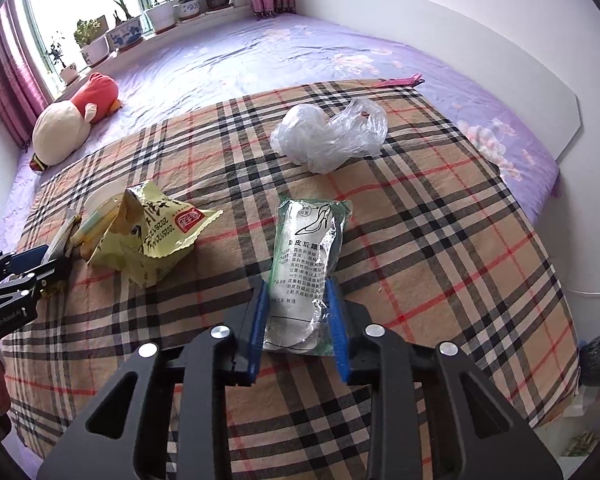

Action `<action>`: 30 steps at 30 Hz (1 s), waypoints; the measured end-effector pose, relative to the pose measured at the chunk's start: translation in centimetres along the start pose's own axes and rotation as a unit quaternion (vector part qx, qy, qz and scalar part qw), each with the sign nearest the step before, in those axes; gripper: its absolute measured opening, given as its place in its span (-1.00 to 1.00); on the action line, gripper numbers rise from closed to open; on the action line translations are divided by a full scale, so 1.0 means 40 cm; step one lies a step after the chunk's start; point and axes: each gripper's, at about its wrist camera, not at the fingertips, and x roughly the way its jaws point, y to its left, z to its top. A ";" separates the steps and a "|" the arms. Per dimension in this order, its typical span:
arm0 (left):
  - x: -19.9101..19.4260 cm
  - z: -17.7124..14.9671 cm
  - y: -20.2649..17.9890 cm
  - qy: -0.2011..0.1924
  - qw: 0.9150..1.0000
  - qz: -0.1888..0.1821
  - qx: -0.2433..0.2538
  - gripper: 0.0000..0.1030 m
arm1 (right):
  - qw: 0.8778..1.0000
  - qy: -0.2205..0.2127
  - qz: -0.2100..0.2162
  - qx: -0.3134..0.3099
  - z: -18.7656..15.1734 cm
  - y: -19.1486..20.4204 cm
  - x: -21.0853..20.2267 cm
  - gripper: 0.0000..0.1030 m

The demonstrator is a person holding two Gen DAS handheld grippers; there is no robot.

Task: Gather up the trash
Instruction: 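Grasp the white-blue snack packet with the left gripper while the right gripper grasps the clear medicine pouch, then carry the snack packet and medicine pouch in both grippers to the yellow bin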

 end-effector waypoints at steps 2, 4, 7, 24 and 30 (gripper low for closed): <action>-0.003 -0.001 0.001 0.000 1.000 -0.002 -0.003 -0.14 | 1.000 0.002 0.007 0.001 -0.003 -0.003 -0.004 -0.48; -0.009 -0.001 0.002 -0.001 1.000 -0.005 -0.006 -0.17 | 1.000 0.003 0.013 0.001 -0.005 -0.005 -0.008 -0.52; -0.020 -0.001 0.002 -0.001 1.000 -0.012 -0.011 -0.20 | 1.000 0.003 0.020 0.001 -0.010 -0.005 -0.016 -0.56; -0.078 -0.032 -0.020 -0.006 0.999 -0.033 -0.034 -0.27 | 0.997 0.005 0.075 0.005 -0.025 -0.026 -0.066 -0.88; -0.105 -0.043 -0.051 -0.011 0.998 -0.044 -0.032 -0.27 | 0.996 0.005 0.091 0.012 -0.034 -0.044 -0.088 -0.89</action>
